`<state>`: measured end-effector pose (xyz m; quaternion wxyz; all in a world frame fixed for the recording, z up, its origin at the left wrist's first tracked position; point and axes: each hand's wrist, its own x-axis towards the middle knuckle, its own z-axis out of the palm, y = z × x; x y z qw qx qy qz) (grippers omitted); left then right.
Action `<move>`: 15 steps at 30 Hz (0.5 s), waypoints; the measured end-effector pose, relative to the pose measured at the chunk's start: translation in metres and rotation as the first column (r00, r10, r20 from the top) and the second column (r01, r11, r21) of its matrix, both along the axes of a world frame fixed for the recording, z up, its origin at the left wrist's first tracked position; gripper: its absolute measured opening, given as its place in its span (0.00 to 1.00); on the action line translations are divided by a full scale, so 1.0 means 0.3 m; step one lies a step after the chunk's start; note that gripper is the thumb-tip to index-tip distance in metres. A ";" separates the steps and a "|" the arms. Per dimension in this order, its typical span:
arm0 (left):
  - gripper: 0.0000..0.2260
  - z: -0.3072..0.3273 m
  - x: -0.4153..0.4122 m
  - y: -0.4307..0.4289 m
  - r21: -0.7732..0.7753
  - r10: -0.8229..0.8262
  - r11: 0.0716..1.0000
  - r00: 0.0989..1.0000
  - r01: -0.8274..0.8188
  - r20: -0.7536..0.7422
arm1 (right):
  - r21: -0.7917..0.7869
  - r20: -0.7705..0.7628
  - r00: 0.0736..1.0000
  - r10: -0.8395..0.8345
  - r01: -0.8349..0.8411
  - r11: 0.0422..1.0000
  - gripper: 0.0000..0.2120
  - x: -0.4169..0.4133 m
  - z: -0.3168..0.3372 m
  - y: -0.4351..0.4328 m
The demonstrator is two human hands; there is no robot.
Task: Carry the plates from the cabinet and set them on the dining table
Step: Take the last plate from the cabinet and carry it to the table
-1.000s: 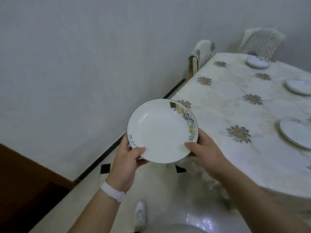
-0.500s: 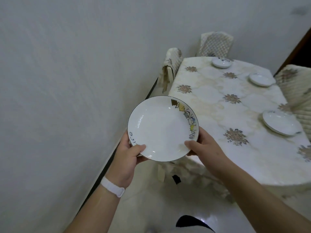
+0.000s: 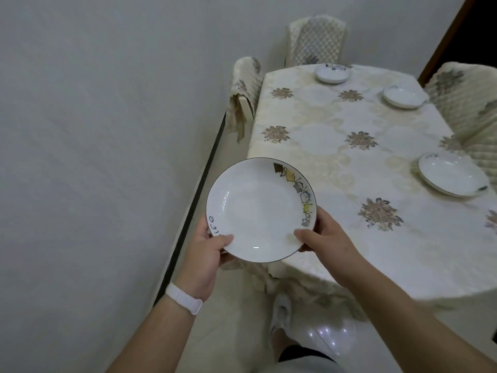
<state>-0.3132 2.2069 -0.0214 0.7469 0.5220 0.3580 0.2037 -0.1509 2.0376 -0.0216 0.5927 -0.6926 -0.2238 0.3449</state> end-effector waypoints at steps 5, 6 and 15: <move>0.23 -0.052 0.182 0.159 -0.024 0.003 1.000 0.999 -0.004 -0.047 | -0.024 -0.052 0.998 -0.023 0.022 0.999 0.18 0.162 -0.077 0.137; 0.24 -0.060 0.226 0.185 -0.030 -0.003 1.000 0.998 0.001 -0.059 | -0.031 -0.058 0.998 -0.036 0.035 0.999 0.19 0.197 -0.086 0.161; 0.23 -0.075 0.591 0.341 0.002 -0.125 0.992 0.988 0.125 -0.094 | -0.061 -0.061 0.986 -0.157 0.153 0.986 0.19 0.503 -0.108 0.279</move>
